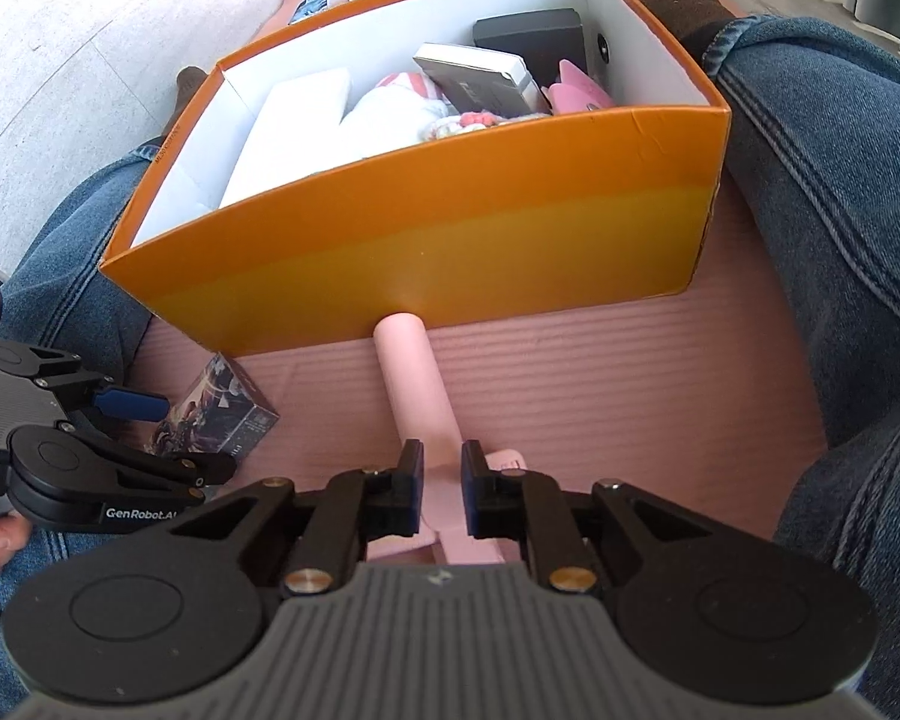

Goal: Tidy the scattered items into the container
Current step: 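Grasp the photo card box with the left tool while the right grasps the pink tube toy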

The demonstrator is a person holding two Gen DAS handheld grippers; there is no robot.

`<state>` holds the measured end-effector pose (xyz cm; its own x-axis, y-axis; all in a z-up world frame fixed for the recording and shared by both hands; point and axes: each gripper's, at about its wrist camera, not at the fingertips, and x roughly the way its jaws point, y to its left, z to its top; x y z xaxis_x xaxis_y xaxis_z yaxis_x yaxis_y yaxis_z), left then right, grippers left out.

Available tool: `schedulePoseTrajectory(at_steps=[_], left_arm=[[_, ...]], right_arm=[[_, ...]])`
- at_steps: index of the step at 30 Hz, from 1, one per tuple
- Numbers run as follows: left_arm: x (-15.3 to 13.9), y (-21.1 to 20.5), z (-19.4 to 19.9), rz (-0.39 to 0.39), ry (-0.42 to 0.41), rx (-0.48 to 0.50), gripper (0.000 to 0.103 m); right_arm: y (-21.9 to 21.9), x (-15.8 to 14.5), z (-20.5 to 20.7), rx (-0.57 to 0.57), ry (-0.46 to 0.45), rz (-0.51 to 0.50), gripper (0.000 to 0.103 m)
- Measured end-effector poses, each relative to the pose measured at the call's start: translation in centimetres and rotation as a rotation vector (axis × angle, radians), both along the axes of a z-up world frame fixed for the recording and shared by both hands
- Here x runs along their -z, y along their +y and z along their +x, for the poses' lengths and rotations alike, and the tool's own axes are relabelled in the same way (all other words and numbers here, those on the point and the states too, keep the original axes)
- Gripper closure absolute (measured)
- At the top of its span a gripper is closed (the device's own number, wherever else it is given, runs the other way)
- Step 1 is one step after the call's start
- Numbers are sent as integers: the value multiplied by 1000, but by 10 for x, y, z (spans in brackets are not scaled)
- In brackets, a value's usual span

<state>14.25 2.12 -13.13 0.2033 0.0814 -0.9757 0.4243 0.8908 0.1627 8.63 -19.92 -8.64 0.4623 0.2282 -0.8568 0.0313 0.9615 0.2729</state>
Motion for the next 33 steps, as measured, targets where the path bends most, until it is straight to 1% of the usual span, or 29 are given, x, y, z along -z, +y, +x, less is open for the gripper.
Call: schedulePoseTrajectory(at_steps=[2, 3, 4, 5, 7, 8, 9, 12, 17, 18, 20, 22, 24, 26, 28, 30, 33], left_arm=[[4, 2, 4, -8, 12, -20, 29], [6, 4, 5, -14, 22, -34, 28], [8, 5, 6, -18, 27, -41, 27], [10, 6, 7, -18, 30, -46, 27], [12, 7, 7, -21, 34, -52, 26], [13, 8, 7, -25, 35, -61, 26], [14, 10, 7, -34, 40, -73, 26], [14, 18, 8, -68, 42, -113, 27], [13, 20, 2, -83, 22, -125, 29], [12, 21, 1, -98, 24, -133, 29], [11, 26, 0, -152, 35, -165, 29], [8, 32, -3, -220, 45, -207, 29], [5, 34, -7, -261, 39, -222, 30], [1, 34, -12, -289, 31, -233, 30], [-4, 34, -18, -319, 23, -244, 30], [-8, 34, -23, -336, 14, -253, 30], [-15, 34, -31, -359, -11, -261, 31]], right_arm=[[0, 1, 0, -2, 0, -1, 80], [0, 1, 0, -4, 1, -3, 80], [0, 1, 0, -3, 4, -6, 76], [-1, 2, 1, -2, 11, -9, 73], [-2, 5, 2, 4, 27, -12, 71], [-4, 7, 3, 12, 40, -10, 66], [-6, 9, 3, 23, 47, -6, 64], [-12, 12, 5, 44, 57, 21, 63], [-19, 14, 5, 72, 70, 59, 63], [-23, 15, 5, 88, 79, 74, 62], [-31, 18, 7, 129, 105, 109, 57], [-40, 22, 7, 168, 131, 158, 56], [-47, 25, 8, 198, 153, 199, 55], [-48, 27, 8, 209, 162, 214, 53], [-46, 25, 9, 207, 157, 199, 54], [-38, 19, 8, 182, 127, 141, 54], [-18, 2, 1, 77, 39, 42, 55]])
